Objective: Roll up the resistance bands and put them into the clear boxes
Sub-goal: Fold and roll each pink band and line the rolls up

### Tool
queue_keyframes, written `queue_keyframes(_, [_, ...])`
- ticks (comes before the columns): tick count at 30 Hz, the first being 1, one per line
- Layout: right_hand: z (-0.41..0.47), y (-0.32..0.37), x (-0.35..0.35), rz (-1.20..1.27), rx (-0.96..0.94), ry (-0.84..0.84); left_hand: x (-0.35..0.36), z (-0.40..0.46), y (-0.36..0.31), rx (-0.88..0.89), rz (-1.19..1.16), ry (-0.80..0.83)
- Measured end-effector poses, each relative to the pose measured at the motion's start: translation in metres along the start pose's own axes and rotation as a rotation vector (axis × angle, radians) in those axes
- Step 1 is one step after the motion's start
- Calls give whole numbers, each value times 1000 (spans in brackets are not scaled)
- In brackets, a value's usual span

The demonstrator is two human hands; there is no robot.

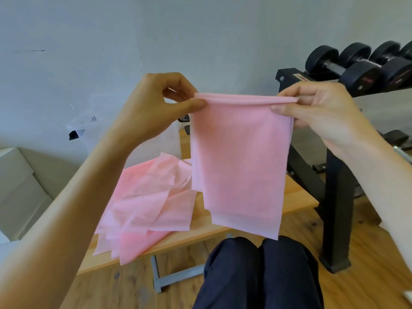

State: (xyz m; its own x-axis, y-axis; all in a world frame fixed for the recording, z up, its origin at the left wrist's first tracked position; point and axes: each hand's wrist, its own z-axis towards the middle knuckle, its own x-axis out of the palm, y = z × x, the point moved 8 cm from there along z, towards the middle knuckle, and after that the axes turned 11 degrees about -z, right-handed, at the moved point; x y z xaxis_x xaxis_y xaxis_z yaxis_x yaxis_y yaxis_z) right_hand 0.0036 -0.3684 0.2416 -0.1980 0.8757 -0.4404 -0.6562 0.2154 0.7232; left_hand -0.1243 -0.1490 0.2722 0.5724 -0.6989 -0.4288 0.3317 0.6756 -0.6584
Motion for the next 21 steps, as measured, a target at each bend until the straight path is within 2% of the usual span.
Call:
queue_keyframes(3, [9, -10, -6, 44, 26, 1, 18, 10, 16, -118, -322, 80])
queue_keyframes(7, [32, -63, 15, 31, 203, 103, 48, 27, 68, -248, -425, 61])
queue_keyframes(12, [50, -168, 74, -87, 412, 285, 107, 34, 175, -418, -329, 167])
queue_keyframes(16, [61, -238, 115, -169, 516, 341, 141, 31, 252, -512, -184, 209])
queue_keyframes(21, [85, -292, 158, -118, 599, 351, 161, 40, 310, -559, -69, 236])
